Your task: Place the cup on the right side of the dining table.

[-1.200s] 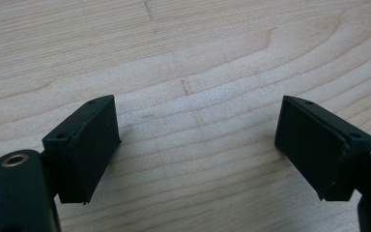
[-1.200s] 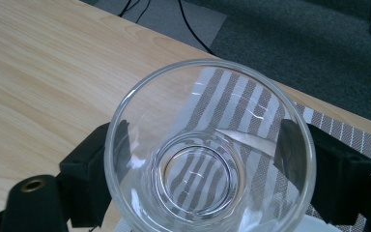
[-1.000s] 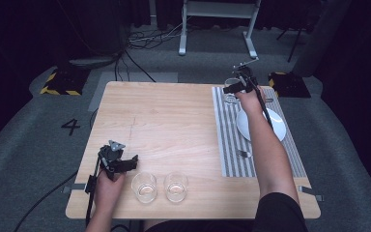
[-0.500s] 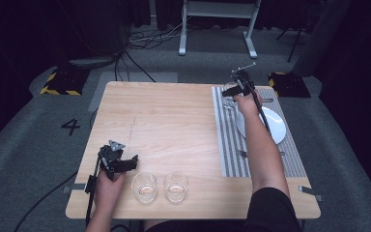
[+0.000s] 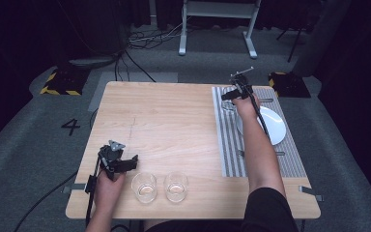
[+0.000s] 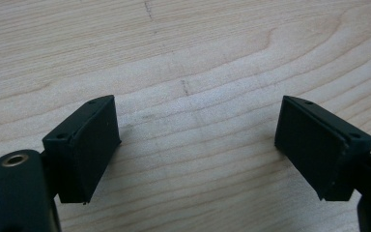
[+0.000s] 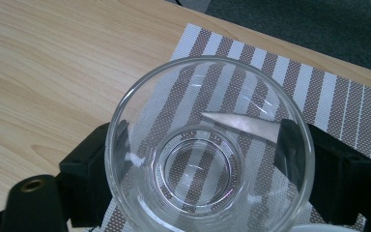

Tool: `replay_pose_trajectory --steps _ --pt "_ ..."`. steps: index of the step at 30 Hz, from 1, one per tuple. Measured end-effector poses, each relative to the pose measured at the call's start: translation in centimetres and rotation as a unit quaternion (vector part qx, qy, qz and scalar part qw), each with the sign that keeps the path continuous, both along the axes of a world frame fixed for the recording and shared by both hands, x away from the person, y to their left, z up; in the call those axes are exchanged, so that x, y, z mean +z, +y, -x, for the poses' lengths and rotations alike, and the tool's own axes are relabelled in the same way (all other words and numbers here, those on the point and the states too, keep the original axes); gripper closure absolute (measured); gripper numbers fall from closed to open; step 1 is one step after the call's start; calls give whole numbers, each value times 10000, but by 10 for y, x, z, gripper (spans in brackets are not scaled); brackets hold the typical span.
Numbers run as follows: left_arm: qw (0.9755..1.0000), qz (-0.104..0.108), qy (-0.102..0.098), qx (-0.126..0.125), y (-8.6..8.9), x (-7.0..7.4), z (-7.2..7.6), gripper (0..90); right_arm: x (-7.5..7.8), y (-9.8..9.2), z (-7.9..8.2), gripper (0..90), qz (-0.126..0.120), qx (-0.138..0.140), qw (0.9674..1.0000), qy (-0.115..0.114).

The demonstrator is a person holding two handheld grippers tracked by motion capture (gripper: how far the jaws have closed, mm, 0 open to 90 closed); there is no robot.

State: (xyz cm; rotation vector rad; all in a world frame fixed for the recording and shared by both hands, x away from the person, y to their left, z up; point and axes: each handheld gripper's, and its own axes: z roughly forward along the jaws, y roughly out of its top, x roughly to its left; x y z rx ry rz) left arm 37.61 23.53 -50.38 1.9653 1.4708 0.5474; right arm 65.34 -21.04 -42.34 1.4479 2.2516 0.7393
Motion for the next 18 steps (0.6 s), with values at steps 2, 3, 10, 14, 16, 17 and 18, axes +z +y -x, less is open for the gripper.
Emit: replay_pose_trajectory --steps 2,3,10,14,16,17,18 --pt "10000 -3 1 -1 0 0 0 162 -2 -1 0 187 23 -4 10000 35" --pt "10000 -3 1 -1 0 0 0 162 -2 -1 0 187 23 -4 10000 35" --pt "10000 -3 1 -2 0 0 0 162 -6 -2 1 186 23 -19 10000 83" --pt "10000 0 -1 1 0 0 0 162 -7 -3 1 186 20 -33 9999 118" --pt "10000 -1 0 1 0 0 0 162 -8 -3 1 186 -7 -44 9999 134" --pt "10000 0 0 1 0 0 0 162 -8 -4 2 186 -12 -38 9999 139" --pt "10000 0 0 1 0 0 0 162 -8 -4 2 186 -12 -38 9999 139"
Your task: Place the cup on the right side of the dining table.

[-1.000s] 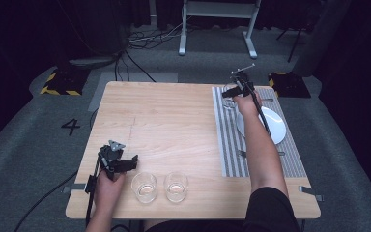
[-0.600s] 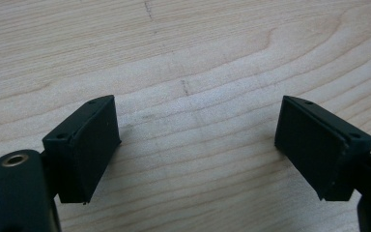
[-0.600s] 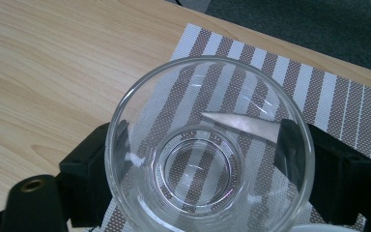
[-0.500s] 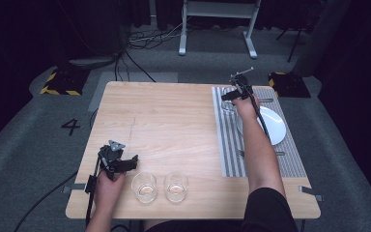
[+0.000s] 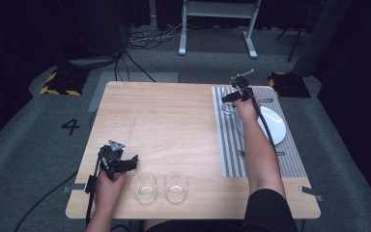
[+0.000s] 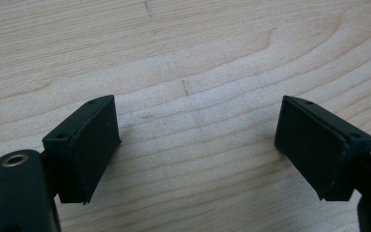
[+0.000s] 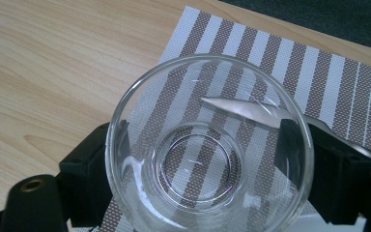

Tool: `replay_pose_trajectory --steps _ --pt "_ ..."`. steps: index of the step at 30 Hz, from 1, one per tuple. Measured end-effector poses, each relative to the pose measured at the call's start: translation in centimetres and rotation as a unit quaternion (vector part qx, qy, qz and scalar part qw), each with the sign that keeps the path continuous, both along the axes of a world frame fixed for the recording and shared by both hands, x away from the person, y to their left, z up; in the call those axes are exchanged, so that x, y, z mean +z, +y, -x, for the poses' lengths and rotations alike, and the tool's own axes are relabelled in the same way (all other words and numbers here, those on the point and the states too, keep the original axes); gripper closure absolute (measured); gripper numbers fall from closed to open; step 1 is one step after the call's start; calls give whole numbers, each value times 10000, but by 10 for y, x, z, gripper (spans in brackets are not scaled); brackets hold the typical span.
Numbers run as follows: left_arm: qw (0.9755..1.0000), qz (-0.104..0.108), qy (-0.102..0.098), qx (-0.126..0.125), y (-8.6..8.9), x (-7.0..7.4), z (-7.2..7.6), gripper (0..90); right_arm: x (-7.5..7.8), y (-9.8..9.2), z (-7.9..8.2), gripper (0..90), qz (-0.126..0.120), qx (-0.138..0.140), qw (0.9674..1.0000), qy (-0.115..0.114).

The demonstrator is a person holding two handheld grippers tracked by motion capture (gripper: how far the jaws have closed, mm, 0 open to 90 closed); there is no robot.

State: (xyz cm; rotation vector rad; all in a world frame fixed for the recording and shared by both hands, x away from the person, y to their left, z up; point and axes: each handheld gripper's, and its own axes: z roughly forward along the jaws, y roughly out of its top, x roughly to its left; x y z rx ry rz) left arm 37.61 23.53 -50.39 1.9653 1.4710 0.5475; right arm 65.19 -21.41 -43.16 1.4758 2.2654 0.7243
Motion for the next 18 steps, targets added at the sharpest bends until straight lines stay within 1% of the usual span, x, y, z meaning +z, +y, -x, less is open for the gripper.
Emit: replay_pose_trajectory --steps 4,5,8,9,12,13,14,15,18 --pt "10000 1 -1 1 0 0 0 161 -1 -1 0 183 -46 11 10000 8" --pt "10000 -1 -1 -1 0 0 0 162 -1 -2 1 181 -101 -16 9999 35" --pt "10000 -1 0 -1 0 0 0 162 -1 -2 1 177 -98 -15 9999 18" --pt "10000 -1 -1 0 0 0 0 162 -2 -2 1 154 -114 -23 9999 13" --pt "10000 12 -8 12 0 0 0 162 -2 0 1 147 -61 -34 10000 -5" --pt "10000 8 -6 9 0 0 0 162 -3 1 2 119 -20 -97 9999 -46" --pt "10000 8 -6 9 0 0 0 162 -3 1 2 119 -20 -97 9999 -46" --pt "10000 9 -7 10 0 0 0 162 -3 2 2 84 62 -105 9999 -62" --pt "10000 8 -6 9 0 0 0 162 -1 2 3 67 92 -142 9998 -101"
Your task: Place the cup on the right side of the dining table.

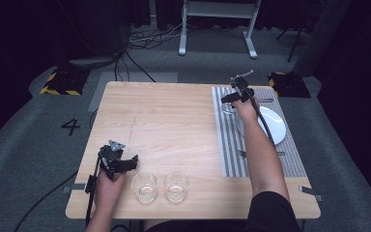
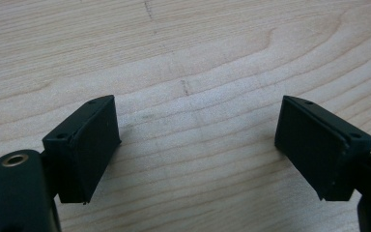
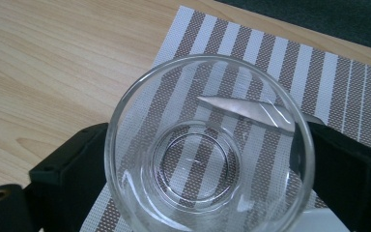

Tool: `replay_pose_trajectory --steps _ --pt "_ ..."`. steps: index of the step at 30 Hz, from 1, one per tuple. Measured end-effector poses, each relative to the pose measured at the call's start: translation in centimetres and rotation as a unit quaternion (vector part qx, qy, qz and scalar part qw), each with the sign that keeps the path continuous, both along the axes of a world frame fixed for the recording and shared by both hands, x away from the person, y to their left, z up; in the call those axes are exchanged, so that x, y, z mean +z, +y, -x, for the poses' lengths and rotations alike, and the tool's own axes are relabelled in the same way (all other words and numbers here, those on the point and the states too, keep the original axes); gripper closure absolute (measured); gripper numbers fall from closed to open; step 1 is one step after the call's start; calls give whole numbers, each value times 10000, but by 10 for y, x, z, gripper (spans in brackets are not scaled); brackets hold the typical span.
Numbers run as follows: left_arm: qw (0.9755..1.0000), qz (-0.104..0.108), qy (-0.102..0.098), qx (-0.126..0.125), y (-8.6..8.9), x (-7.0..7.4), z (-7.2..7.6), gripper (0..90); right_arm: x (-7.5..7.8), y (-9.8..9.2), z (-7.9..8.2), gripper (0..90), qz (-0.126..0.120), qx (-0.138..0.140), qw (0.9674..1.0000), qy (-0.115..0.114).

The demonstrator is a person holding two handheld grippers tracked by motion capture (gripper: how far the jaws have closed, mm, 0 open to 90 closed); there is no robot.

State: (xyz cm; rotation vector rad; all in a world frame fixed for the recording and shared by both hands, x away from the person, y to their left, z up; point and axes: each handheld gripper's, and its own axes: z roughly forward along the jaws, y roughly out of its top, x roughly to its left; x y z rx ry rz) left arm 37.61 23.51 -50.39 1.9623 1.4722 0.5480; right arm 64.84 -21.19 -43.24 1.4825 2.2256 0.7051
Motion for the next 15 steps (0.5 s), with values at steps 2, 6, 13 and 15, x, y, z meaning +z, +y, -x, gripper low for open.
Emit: replay_pose_trajectory --steps 2,6,13,15 --pt "10000 -1 0 -1 0 0 0 161 3 -1 2 23 37 -5 10000 -49" --pt "10000 3 -2 1 0 0 0 162 7 -5 8 13 -93 -12 9998 -186" --pt "10000 -3 -2 2 0 0 0 162 18 -12 25 6 -147 51 9996 -250" --pt "10000 -2 -3 -1 0 0 0 162 23 -13 30 6 -165 80 9994 -286"
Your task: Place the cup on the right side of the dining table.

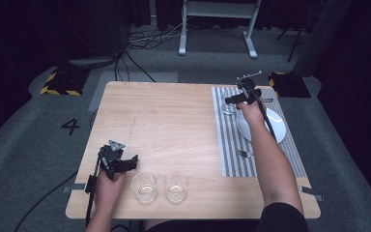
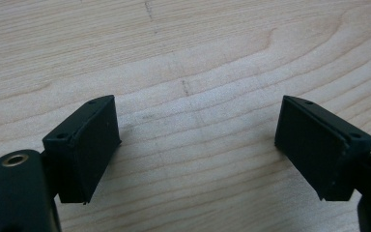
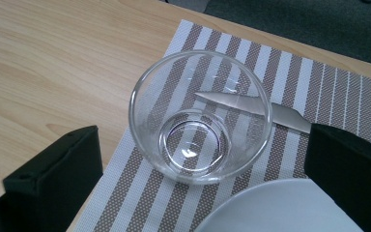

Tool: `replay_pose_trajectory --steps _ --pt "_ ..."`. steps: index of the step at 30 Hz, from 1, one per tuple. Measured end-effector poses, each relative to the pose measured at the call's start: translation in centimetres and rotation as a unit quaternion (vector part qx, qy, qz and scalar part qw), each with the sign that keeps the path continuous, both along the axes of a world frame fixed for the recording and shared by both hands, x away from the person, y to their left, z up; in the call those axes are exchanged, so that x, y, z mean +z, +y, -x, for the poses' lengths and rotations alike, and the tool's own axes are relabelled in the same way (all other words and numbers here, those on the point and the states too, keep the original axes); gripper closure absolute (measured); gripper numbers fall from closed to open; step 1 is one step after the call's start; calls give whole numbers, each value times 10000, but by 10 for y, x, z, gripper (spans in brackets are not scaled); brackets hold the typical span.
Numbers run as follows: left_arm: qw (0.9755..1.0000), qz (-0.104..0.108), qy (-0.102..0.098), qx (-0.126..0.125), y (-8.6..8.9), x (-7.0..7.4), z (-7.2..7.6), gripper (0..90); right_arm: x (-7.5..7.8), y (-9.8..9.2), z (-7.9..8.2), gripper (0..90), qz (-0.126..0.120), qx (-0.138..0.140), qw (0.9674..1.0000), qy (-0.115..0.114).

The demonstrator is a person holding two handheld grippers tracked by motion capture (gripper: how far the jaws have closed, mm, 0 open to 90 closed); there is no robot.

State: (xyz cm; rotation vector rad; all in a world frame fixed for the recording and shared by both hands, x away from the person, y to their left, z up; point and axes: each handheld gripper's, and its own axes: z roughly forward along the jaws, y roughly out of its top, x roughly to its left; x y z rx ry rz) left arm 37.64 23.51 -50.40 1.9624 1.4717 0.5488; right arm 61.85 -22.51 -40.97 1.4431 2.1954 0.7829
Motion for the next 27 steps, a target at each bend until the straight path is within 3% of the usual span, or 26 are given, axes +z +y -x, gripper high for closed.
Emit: replay_pose_trajectory --steps 12,27 --pt "10000 -1 0 2 0 0 0 162 36 -3 40 5 -19 226 9996 -151" --pt "10000 2 8 13 0 0 0 162 65 -23 85 5 -117 413 9988 -254"
